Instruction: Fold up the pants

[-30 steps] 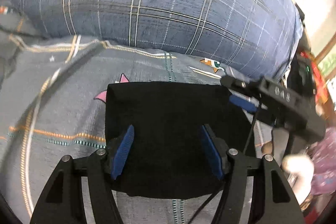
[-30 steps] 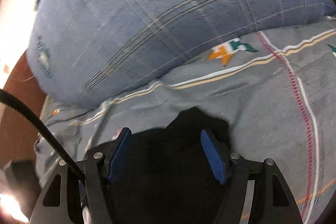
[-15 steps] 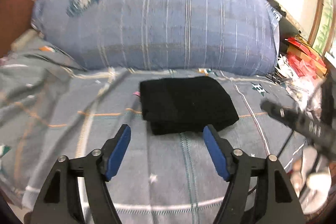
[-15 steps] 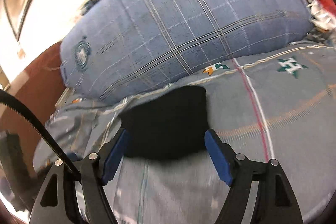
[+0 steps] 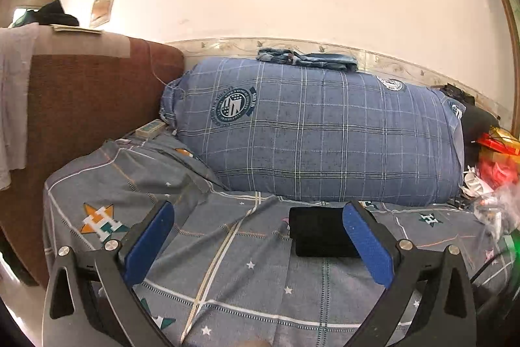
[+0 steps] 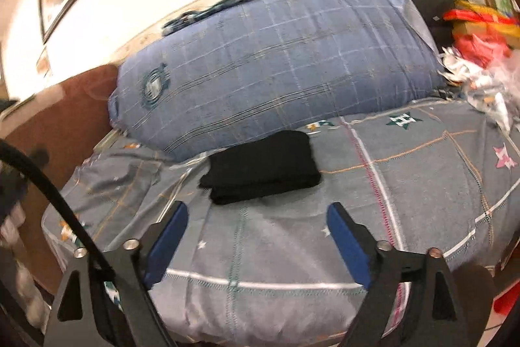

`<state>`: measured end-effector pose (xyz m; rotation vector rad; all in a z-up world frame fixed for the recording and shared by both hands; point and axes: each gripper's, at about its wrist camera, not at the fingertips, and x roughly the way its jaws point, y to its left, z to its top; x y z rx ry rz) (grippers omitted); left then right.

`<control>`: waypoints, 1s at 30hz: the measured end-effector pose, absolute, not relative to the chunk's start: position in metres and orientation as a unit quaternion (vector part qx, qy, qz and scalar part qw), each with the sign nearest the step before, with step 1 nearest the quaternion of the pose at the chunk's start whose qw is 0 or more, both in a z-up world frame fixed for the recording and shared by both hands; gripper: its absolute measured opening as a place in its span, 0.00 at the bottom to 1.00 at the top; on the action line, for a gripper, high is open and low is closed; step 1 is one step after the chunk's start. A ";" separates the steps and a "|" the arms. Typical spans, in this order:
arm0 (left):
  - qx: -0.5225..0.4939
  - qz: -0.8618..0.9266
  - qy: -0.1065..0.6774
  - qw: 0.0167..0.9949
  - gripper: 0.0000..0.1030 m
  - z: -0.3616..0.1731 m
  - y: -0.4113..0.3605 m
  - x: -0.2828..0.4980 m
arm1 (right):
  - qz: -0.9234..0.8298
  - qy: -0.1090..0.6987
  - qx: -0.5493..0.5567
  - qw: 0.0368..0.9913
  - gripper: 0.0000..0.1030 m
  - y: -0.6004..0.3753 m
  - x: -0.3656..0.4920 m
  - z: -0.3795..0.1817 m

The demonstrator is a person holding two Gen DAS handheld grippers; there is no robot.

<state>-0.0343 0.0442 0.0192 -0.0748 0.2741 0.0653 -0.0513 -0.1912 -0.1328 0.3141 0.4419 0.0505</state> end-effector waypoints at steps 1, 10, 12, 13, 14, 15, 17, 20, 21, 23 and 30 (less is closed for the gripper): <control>-0.033 0.028 0.141 0.989 1.00 0.019 0.042 -0.036 | 0.031 0.221 0.143 0.964 0.91 -0.183 -0.052 -0.135; 0.024 -0.017 0.228 0.973 1.00 -0.016 0.013 -0.026 | 0.058 0.268 0.113 0.955 0.91 -0.159 -0.044 -0.157; 0.021 -0.025 0.247 0.968 1.00 -0.024 0.009 -0.023 | 0.049 0.275 0.120 0.953 0.92 -0.164 -0.042 -0.162; 0.021 -0.028 0.258 0.966 1.00 -0.027 0.007 -0.021 | 0.046 0.279 0.124 0.951 0.92 -0.167 -0.041 -0.164; 0.023 -0.029 0.264 0.964 1.00 -0.030 0.006 -0.019 | 0.041 0.285 0.129 0.949 0.92 -0.170 -0.038 -0.167; 0.025 -0.030 0.270 0.962 1.00 -0.033 0.004 -0.018 | 0.038 0.292 0.134 0.946 0.92 -0.172 -0.036 -0.169; 0.027 -0.031 0.275 0.960 1.00 -0.037 0.003 -0.017 | 0.032 0.303 0.143 0.942 0.92 -0.176 -0.031 -0.174; 0.025 -0.035 0.281 0.959 1.00 -0.040 0.002 -0.017 | 0.027 0.315 0.148 0.937 0.92 -0.178 -0.028 -0.180; 0.025 -0.036 0.282 0.958 1.00 -0.041 0.002 -0.017 | 0.027 0.317 0.149 0.936 0.92 -0.178 -0.028 -0.181; 0.025 -0.037 0.285 0.958 1.00 -0.043 0.001 -0.017 | 0.027 0.322 0.148 0.935 0.92 -0.177 -0.027 -0.183; 0.025 -0.047 0.301 0.952 1.00 -0.048 -0.001 -0.014 | 0.029 0.328 0.142 0.933 0.92 -0.173 -0.027 -0.185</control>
